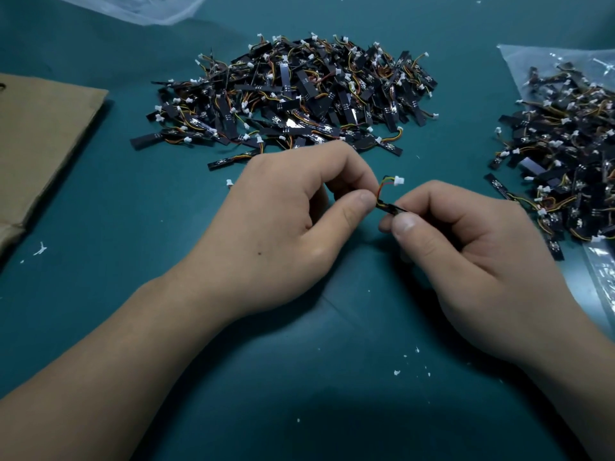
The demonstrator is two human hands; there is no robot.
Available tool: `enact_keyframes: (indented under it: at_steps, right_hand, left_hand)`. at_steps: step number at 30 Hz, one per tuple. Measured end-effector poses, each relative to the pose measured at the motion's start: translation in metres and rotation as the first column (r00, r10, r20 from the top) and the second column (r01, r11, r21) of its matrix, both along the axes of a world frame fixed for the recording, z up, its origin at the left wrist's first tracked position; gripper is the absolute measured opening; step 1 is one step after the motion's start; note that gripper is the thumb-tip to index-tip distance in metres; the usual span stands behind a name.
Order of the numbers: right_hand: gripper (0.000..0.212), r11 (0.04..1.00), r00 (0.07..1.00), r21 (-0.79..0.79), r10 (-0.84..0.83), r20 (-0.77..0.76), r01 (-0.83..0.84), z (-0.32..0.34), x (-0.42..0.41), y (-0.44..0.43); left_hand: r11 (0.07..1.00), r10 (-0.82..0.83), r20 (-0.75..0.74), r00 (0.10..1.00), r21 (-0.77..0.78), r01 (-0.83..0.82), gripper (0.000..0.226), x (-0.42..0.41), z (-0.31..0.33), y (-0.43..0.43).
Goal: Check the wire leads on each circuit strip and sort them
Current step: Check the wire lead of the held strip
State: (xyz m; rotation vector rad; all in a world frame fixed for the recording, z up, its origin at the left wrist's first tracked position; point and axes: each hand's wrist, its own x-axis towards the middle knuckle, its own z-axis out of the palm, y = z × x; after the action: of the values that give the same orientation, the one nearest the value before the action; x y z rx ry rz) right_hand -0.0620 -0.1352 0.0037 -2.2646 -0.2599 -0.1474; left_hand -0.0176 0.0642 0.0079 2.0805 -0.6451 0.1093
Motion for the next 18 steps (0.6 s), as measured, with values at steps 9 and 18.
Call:
enact_keyframes:
  at_steps: [9, 18]
  right_hand:
    - [0.025, 0.998, 1.0, 0.059, 0.009, 0.005, -0.009, 0.0008, -0.0005, 0.0003]
    - [0.026, 0.997, 1.0, 0.074, 0.005, -0.008, -0.005, 0.0023, -0.0011, 0.0002]
  left_hand:
    - [0.993, -0.063, 0.009, 0.998, 0.098, 0.062, 0.011, -0.0007, -0.0001, -0.0007]
    - [0.993, -0.101, 0.011, 0.995, 0.069, 0.1, 0.008, -0.0014, -0.0012, 0.0004]
